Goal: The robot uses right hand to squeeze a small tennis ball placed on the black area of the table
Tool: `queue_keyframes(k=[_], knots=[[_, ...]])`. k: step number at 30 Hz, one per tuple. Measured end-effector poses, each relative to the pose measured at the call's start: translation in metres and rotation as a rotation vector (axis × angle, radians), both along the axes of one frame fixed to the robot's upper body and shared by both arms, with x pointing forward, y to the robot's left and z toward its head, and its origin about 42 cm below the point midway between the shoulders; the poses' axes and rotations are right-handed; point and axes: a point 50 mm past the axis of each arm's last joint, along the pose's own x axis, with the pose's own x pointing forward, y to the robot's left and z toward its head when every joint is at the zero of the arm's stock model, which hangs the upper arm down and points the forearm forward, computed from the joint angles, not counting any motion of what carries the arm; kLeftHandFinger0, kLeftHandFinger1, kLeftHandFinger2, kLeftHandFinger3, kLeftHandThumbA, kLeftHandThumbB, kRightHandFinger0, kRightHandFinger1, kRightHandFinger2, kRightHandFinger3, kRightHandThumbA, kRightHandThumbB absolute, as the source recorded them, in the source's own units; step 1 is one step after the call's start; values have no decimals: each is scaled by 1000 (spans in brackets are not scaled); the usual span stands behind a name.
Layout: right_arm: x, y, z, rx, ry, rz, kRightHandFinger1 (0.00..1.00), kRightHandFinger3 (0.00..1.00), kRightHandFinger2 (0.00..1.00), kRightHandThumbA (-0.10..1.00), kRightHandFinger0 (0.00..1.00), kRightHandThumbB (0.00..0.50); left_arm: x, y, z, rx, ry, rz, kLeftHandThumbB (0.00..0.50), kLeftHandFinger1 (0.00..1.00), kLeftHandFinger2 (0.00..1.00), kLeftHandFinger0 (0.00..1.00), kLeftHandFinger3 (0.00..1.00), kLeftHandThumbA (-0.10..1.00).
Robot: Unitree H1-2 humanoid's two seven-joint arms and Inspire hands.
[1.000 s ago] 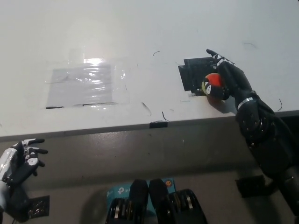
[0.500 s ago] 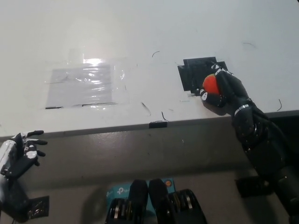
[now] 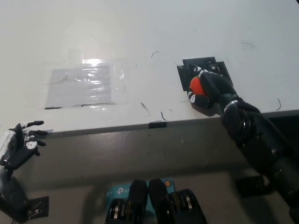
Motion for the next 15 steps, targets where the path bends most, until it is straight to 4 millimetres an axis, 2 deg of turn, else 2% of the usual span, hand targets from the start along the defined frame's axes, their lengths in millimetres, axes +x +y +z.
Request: queue_keyframes(k=[1, 2, 3, 4, 5, 6, 9, 10, 12, 13, 15], knots=[[1, 0, 1, -48, -9, 14, 130, 929, 339, -100, 0, 0, 1, 0, 2, 1, -4, -1, 145, 442, 575, 336, 671, 100], [1, 0, 1, -92, -20, 26, 180, 787, 385, -100, 0, 0, 3, 0, 3, 1, -8, -3, 145, 445, 578, 340, 673, 100], [1, 0, 2, -136, -31, 41, 167, 541, 371, -100, 0, 0, 3, 0, 4, 1, -10, -4, 146, 444, 578, 341, 674, 100], [1, 1, 2, -170, -41, 52, 176, 340, 377, -100, 0, 0, 4, 0, 4, 1, -11, -5, 145, 443, 576, 344, 677, 108], [1, 2, 2, -204, -52, 63, 230, 305, 433, -100, 0, 0, 4, 0, 5, 1, -11, -7, 153, 444, 576, 349, 677, 116], [0, 2, 1, -234, -68, 70, 185, 212, 396, -100, 0, 0, 5, -1, 5, 1, -12, -8, 152, 436, 567, 342, 669, 121], [-1, 1, -1, -284, -118, 76, 99, 177, 370, -100, 0, 0, 6, 0, 7, 0, -16, -7, 157, 437, 558, 349, 646, 111], [-2, 0, -1, -291, -130, 76, 53, 72, 347, -100, 0, 0, 6, 1, 7, -1, -17, -7, 146, 441, 570, 345, 658, 107], [-3, -2, -6, -298, -169, 76, 49, 176, 367, -100, 0, 0, 6, 1, 8, 0, -18, -8, 144, 446, 578, 346, 667, 112], [-3, -4, -8, -296, -183, 75, 38, 110, 353, -100, 0, 23, 6, 1, 8, 1, -17, -9, 140, 456, 584, 359, 677, 108], [-4, -7, -12, -292, -214, 74, 31, 90, 348, -100, 0, 29, 6, 0, 7, 2, -16, -11, 138, 459, 587, 366, 691, 96]])
